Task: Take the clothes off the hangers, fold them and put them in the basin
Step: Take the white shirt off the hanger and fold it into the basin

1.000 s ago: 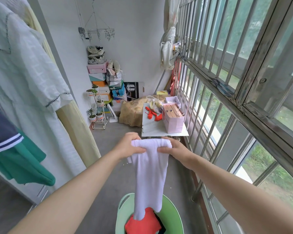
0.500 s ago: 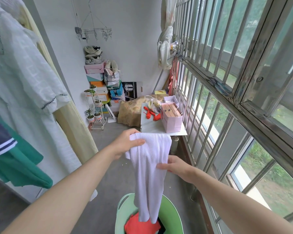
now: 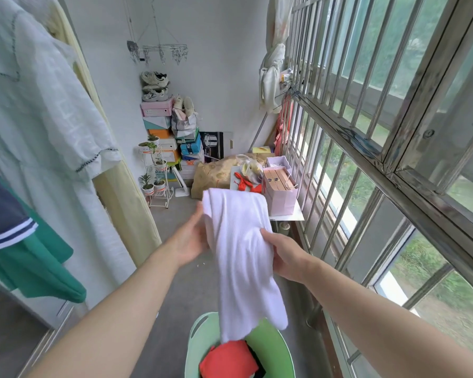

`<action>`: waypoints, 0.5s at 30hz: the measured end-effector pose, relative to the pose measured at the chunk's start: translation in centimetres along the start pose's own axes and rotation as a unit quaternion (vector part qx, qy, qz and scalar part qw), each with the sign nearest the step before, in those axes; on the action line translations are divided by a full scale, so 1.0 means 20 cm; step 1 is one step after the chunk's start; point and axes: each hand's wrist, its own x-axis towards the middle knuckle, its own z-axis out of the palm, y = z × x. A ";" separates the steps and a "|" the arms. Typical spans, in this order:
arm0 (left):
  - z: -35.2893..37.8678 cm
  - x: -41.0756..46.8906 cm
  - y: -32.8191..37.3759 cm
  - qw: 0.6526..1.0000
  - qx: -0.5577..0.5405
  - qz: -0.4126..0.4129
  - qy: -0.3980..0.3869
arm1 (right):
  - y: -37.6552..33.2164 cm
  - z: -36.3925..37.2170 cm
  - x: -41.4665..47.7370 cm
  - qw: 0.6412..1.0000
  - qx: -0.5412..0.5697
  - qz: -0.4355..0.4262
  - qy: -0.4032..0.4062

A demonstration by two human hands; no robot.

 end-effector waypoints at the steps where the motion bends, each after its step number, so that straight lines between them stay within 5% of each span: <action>1: 0.01 -0.02 -0.07 0.998 0.039 -0.040 -0.013 | -0.01 0.02 0.00 1.000 0.011 -0.001 0.005; 9: 0.07 0.00 -0.23 0.992 0.107 -0.049 0.046 | 0.07 -0.02 0.05 0.971 -0.154 0.017 0.180; 15: 0.03 0.01 -0.24 0.980 0.196 -0.036 0.016 | 0.08 -0.04 0.07 0.986 -0.105 0.042 0.125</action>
